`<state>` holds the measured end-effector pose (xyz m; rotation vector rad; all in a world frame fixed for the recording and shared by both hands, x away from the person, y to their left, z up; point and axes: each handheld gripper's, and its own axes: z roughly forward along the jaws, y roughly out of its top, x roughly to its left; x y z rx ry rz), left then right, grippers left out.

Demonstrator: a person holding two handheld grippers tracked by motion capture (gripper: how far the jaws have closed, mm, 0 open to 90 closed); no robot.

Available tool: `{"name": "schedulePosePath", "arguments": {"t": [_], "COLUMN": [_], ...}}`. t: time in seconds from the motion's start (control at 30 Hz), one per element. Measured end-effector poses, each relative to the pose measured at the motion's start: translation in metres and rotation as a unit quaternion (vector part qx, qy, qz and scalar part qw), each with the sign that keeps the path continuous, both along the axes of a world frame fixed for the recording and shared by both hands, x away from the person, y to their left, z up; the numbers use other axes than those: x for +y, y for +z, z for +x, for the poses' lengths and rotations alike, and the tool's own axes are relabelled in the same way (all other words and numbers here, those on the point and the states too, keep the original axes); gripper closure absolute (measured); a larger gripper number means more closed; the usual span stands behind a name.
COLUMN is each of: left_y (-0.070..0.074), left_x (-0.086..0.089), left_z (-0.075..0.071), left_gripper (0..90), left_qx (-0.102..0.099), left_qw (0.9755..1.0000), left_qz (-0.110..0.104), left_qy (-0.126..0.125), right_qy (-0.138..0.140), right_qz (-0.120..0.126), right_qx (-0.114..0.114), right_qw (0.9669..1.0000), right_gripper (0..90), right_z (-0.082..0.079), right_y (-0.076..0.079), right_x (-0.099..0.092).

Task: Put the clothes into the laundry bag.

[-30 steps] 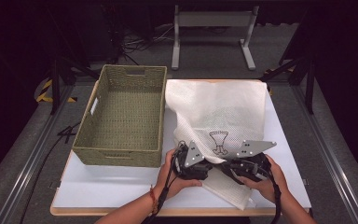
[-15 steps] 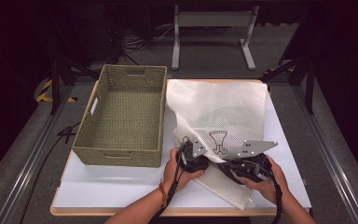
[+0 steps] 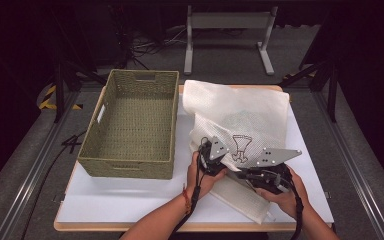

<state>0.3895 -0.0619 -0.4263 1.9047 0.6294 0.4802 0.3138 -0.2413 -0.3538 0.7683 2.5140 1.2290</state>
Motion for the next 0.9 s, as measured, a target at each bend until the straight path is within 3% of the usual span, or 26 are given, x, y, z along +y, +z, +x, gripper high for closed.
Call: {"name": "schedulePosePath", "arguments": {"t": [0.13,0.17,0.23,0.27,0.33,0.43,0.53,0.57,0.6,0.73,0.8,0.9], "left_y": [-0.003,-0.004,-0.005,-0.006,-0.007,-0.008,-0.008,-0.008,-0.009,-0.012,-0.012,-0.011], "left_x": [-0.007,-0.006,-0.006,-0.005,-0.005,0.002,0.011,0.011,0.019,0.028,0.03,0.031], "left_z": [0.013,0.018,0.021,0.023,0.024,0.019,0.01,0.01,0.004,-0.013,-0.021,-0.034], "left_gripper": [81.4,81.4,81.1,80.9,79.5,70.8,51.2,42.0,33.8,21.7,18.4,16.1], "left_qx": [-0.045,-0.049,-0.066,-0.056,-0.051,-0.037,-0.018,-0.018,0.003,-0.001,0.0,0.01], "left_qw": [0.9976,0.9973,0.9961,0.997,0.9974,0.9991,0.9996,0.9996,0.9977,0.9944,0.9916,0.9891], "left_qz": [0.026,0.018,0.026,0.014,0.012,0.012,0.011,0.011,0.003,0.036,0.042,0.046], "left_qy": [0.047,0.052,0.053,0.052,0.049,0.017,-0.02,-0.02,-0.068,-0.099,-0.123,-0.139], "right_qy": [-0.016,-0.018,-0.023,-0.024,-0.026,-0.028,-0.028,-0.028,-0.027,-0.029,-0.029,-0.031], "right_qz": [-0.005,-0.003,0.0,0.003,-0.001,-0.006,-0.011,-0.009,-0.008,-0.004,0.001,0.005], "right_qx": [0.019,0.022,0.027,0.029,0.026,0.029,0.03,0.029,0.027,0.021,0.018,0.012], "right_qw": [0.9997,0.9996,0.9994,0.9993,0.9993,0.9992,0.9991,0.9991,0.9992,0.9994,0.9994,0.9994], "right_gripper": [88.2,88.2,88.3,88.3,88.2,88.1,88.0,88.1,88.0,88.0,88.1,88.0], "right_z": [0.005,0.006,0.007,0.007,0.008,0.009,0.01,0.01,0.009,0.007,0.007,0.005], "right_y": [-0.005,-0.007,-0.009,-0.009,-0.01,-0.014,-0.015,-0.014,-0.013,-0.009,-0.006,-0.003], "right_x": [-0.003,-0.004,-0.007,-0.008,-0.009,-0.01,-0.011,-0.011,-0.012,-0.013,-0.014,-0.016]}}
